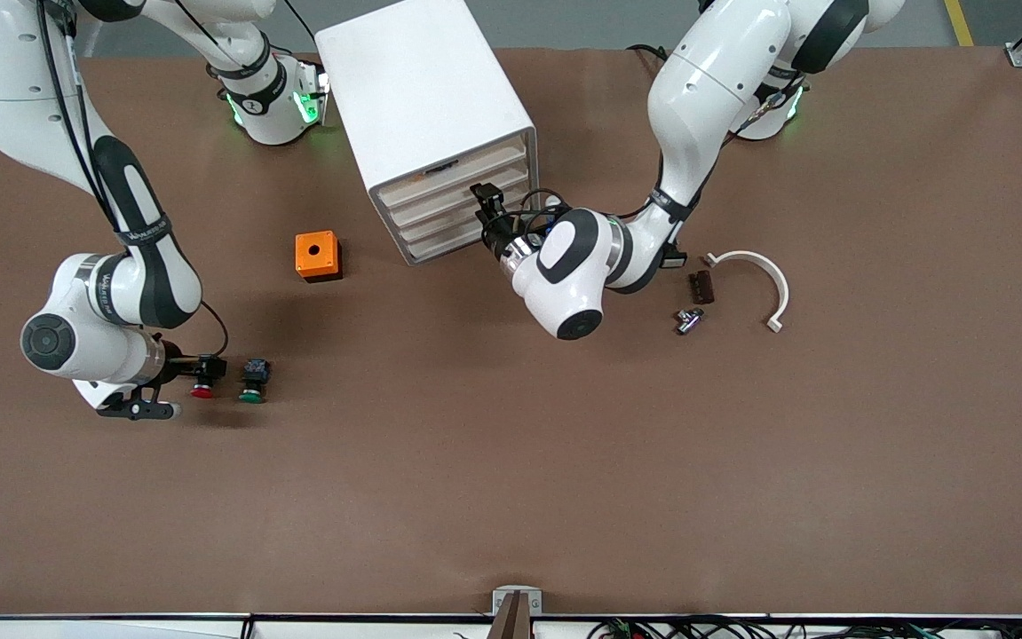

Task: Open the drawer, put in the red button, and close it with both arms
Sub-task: 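Pull the drawer open with the left gripper while the right gripper grasps the red button, then carry the red button over the open drawer with the right gripper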

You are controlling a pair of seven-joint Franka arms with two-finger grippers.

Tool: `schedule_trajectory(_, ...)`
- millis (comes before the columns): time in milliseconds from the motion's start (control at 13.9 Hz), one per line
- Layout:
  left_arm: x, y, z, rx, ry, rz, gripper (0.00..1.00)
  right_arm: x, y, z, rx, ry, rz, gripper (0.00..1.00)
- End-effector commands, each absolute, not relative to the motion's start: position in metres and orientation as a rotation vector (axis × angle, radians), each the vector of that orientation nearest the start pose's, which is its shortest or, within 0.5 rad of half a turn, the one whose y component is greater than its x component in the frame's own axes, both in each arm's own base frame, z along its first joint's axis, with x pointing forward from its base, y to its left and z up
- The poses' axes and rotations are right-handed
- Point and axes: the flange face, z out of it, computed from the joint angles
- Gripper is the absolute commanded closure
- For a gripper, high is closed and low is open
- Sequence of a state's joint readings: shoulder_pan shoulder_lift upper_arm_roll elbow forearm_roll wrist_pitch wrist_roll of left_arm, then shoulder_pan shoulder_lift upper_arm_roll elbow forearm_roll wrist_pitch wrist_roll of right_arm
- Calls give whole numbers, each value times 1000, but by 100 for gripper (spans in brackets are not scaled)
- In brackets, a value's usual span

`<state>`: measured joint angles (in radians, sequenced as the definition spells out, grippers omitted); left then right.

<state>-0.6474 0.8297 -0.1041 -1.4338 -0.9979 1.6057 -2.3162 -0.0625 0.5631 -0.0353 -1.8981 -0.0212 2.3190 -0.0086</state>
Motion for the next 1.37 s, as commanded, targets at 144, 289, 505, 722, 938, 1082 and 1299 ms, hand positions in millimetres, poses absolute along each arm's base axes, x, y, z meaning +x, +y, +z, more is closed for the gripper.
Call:
schedule_trajectory(144, 437, -525, 210, -1213, -1865, 1340, 77, 611, -60, 186, -3163, 185, 220, 16)
schedule_trajectory(289, 435, -527, 210, -1218, -1862, 1337, 100, 611, -61, 184, -3164, 187, 223, 31)
schedule_trajectory(505, 462, -505, 214, -1198, -1925, 1334, 100, 611, -60, 182, -3164, 185, 228, 46)
schedule_trajectory(722, 517, -465, 227, -1171, -2024, 1383, 100, 610, -59, 181, -3163, 182, 235, 73)
schedule_trajectory(938, 560, -426, 240, -1186, -2097, 1456, 100, 613, -56, 190, -3164, 171, 235, 84)
schedule_trajectory(1082, 575, -409, 244, -1206, -2121, 1485, 100, 618, -55, 206, -3166, 171, 218, 84)
schedule_trajectory(1299, 585, -398, 240, -1287, -2130, 1519, 31, 627, -55, 251, -3167, 171, 215, 83)
